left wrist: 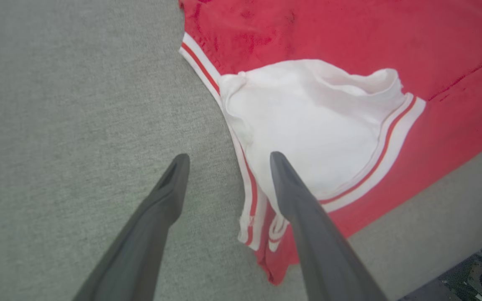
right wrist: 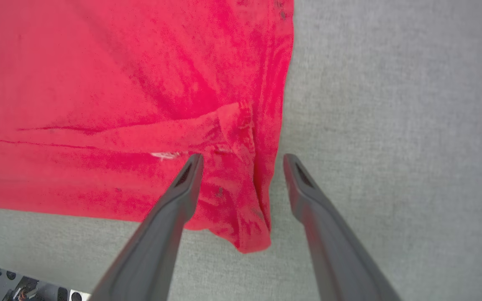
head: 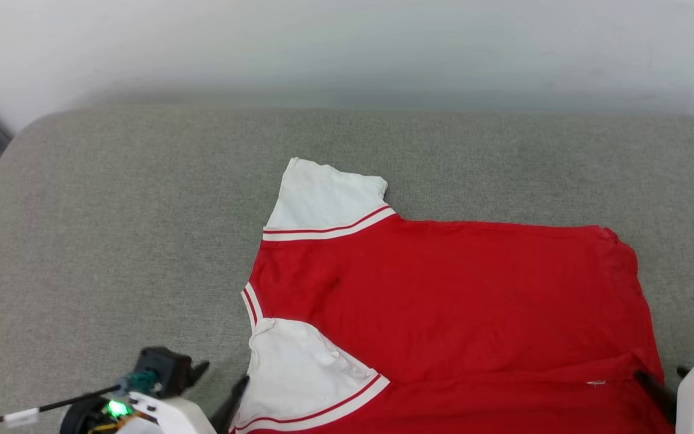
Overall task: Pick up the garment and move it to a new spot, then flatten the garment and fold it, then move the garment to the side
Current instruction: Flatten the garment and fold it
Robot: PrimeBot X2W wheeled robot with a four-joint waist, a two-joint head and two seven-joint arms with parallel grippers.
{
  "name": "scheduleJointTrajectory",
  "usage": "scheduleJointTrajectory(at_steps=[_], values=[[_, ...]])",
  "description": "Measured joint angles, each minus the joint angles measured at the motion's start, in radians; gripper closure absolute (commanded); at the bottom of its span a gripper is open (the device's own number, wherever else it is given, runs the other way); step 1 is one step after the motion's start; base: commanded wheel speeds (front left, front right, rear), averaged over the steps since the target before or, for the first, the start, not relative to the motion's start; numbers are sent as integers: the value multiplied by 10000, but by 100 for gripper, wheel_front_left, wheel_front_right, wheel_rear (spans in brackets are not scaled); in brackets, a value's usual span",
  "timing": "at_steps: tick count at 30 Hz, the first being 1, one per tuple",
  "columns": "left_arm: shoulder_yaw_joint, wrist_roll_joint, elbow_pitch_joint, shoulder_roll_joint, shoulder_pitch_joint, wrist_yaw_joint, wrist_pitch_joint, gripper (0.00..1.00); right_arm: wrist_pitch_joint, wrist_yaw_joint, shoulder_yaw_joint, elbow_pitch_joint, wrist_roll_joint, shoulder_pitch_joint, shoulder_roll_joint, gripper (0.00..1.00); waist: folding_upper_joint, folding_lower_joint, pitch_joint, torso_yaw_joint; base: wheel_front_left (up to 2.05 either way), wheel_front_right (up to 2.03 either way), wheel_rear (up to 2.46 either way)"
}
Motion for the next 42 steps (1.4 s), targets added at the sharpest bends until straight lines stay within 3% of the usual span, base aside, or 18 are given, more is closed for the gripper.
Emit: scheduleJointTrajectory(at_steps=[8, 11, 15, 21, 26, 30, 35, 42], values=[[1452, 148, -376, -456, -157, 570, -2907, 0, -2230, -2, -167, -1434, 230, -563, 100, 0, 0, 0, -422, -23, 0, 0, 0], [1697, 280, -499, -692, -120, 596, -3812, 0, -3271, -2, -174, -1799, 92, -643, 370, 0, 0, 0, -486, -61, 0, 0, 0], [1893, 959, -654, -859, -20, 671, -4362, 0, -4765, -2, -203, -2082, -86, -635, 738, 0, 0, 0, -489, -103, 0, 0, 0], [3007, 1607, -1137, -1860, 334, 702, -4474, 0, -6449, -2, -77, -2282, -270, -473, 1237, 0, 0, 0, -417, -201, 0, 0, 0], [3701, 2186, -1162, -2416, 586, 115, -4477, 0, -6966, -2, 138, -2318, -412, -389, 1507, 0, 0, 0, -309, -293, 0, 0, 0], [3777, 2449, -754, -2426, 268, -575, -4489, 0, -7175, -2, 157, -2272, -502, -414, 1613, 0, 0, 0, -72, -407, 0, 0, 0], [3707, 2562, -581, -1839, -1025, -1152, -3822, 0, -7191, -2, 351, -2420, -932, -568, 1557, 0, 0, 0, 428, -588, 0, 0, 0], [3653, 2015, -479, -834, -3594, -2111, -1030, 0, -7198, -2, 493, -3033, -1026, -932, 1616, 0, 0, 0, 1504, -999, 0, 0, 0]])
